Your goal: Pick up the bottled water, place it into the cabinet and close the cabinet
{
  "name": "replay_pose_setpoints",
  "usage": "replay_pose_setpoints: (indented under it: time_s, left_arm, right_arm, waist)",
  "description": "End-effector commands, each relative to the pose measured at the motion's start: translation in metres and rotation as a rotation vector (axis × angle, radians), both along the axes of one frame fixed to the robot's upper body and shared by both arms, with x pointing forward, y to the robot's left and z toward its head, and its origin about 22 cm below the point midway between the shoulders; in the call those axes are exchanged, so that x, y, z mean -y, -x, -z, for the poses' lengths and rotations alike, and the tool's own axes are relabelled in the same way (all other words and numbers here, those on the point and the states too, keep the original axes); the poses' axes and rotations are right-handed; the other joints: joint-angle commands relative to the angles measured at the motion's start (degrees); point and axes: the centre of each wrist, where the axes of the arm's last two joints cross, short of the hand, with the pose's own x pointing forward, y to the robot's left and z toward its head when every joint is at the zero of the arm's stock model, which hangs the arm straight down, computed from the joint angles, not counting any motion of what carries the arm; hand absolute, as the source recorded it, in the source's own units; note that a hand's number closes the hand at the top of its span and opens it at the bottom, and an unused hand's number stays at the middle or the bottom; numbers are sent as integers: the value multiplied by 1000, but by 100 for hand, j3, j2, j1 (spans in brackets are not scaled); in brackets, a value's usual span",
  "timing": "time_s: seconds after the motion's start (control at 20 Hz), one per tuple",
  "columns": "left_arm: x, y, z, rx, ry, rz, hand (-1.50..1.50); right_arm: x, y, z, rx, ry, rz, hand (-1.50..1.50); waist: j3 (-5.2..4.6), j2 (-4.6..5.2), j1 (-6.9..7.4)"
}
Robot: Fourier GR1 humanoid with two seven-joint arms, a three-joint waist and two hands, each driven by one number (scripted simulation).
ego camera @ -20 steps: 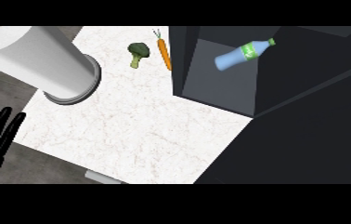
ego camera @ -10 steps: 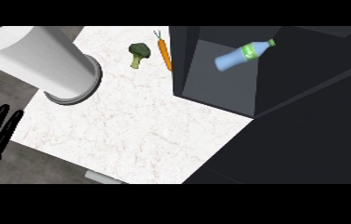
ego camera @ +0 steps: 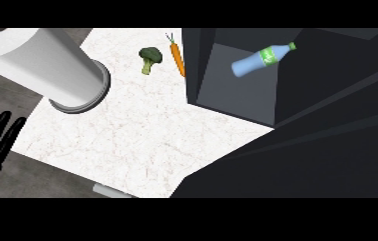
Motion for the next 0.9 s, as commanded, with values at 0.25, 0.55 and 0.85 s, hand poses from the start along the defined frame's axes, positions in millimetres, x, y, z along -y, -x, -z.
replay_pose_setpoints:
  time_s: [0.25, 0.55, 0.85]
  left_arm:
    - [-2, 2, 6, -17, 21, -11, -150]
    - [-8, 3, 7, -13, 21, -39, -150]
    - [-10, 5, 13, -24, 32, -41, -150]
  right_arm:
    - [-38, -68, -11, -27, -55, 221, 150]
    - [-67, -120, -29, -61, -119, 445, 150]
    - [-88, -169, -61, -79, -188, 595, 150]
  waist:
    - [40, -106, -83]
    - [71, -139, -228]
    - [80, -139, -286]
